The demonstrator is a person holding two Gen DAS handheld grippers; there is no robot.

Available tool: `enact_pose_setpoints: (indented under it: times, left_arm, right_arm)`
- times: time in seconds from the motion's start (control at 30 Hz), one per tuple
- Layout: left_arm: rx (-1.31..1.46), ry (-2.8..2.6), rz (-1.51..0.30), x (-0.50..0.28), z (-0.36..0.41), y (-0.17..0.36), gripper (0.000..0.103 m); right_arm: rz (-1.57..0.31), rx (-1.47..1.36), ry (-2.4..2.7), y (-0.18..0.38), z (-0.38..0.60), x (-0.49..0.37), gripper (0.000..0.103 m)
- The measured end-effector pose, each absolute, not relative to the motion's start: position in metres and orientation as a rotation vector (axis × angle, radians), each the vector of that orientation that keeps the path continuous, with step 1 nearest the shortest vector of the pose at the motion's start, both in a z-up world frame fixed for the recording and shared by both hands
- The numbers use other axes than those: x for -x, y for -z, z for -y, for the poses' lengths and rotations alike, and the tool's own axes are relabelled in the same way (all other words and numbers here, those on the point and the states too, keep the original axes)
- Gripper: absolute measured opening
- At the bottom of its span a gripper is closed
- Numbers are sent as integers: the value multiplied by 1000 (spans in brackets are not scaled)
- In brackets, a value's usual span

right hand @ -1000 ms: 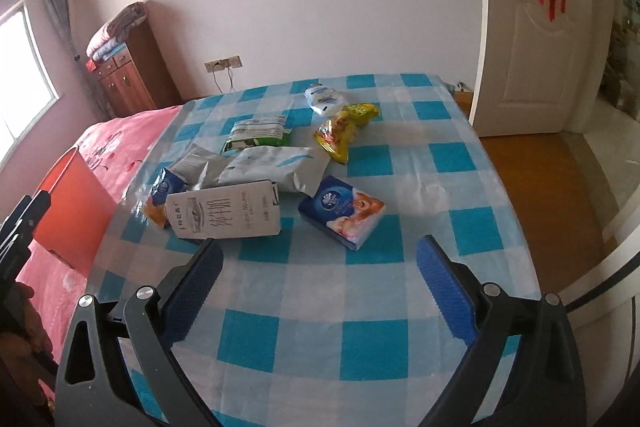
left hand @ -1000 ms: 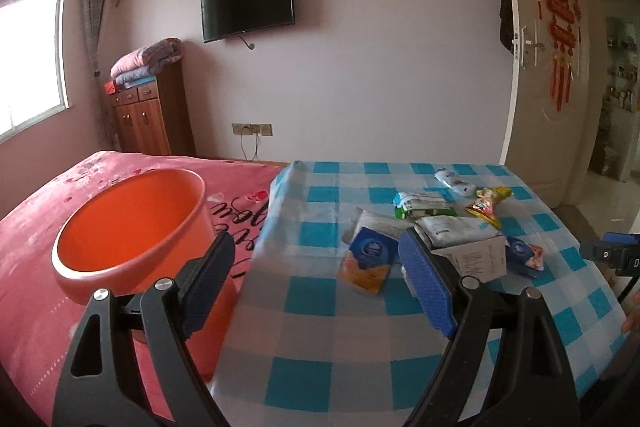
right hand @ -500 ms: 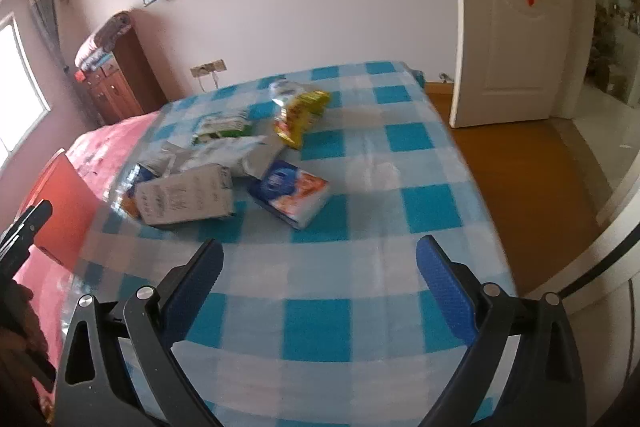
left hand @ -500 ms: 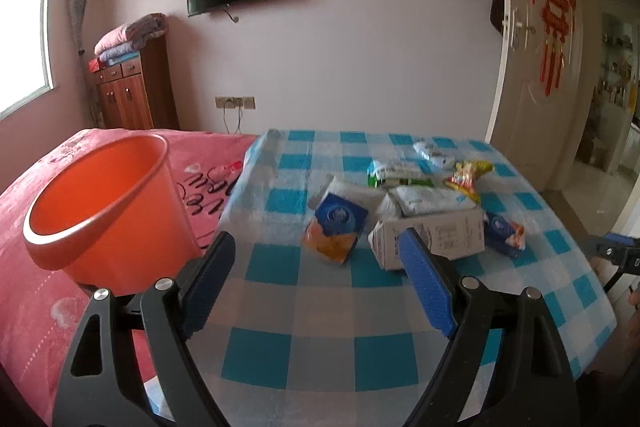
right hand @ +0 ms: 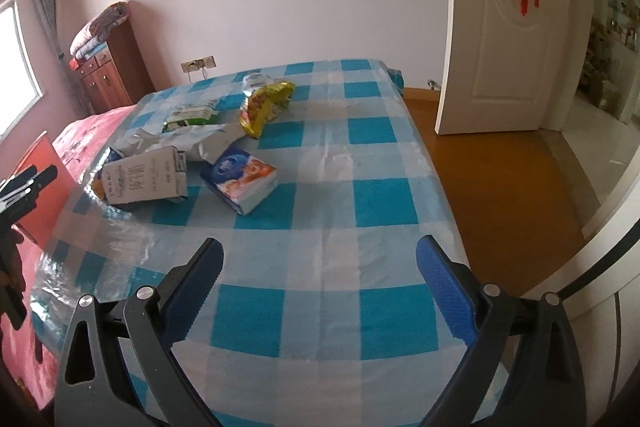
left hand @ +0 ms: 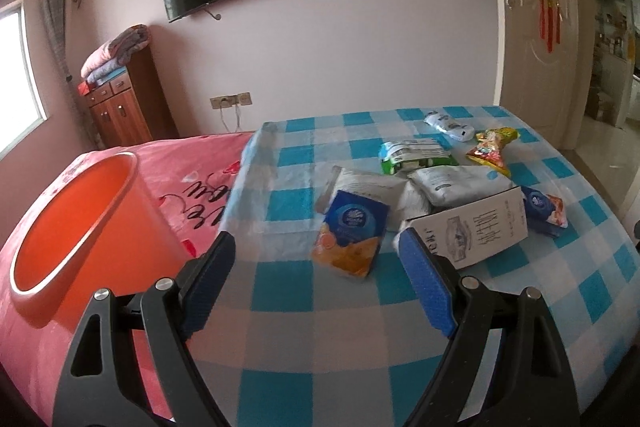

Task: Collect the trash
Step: 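Move both open tools from the bucket back over the table, then grasp white-and-dark carton with left tool while right tool grasps yellow snack bag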

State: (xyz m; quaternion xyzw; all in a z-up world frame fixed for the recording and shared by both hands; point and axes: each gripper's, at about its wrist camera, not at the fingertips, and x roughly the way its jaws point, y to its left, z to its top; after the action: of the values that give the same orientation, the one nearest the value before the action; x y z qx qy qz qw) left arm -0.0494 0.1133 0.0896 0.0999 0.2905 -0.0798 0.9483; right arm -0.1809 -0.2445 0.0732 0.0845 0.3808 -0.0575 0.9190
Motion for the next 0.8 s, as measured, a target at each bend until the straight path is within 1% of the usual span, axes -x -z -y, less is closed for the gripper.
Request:
enact_pose_setpoints:
  times: [0.2,0.37,0.6,0.8]
  left_arm:
    - [-158,226,-636,46,-90,-79,85]
    - [-35,295,-742,51,-68,-65,85]
    - [345,313,-914,42,-61,-40,84]
    - [560,329,-947,27,-54,-34,83]
  right_arm:
    - [-809,-173,116,-62,252,168,96]
    - [-831,-207,104,-55,261,155,96]
    - [-867,-254,84,-43,269,137,96]
    - [-880,-257,62,-35,270,125,96]
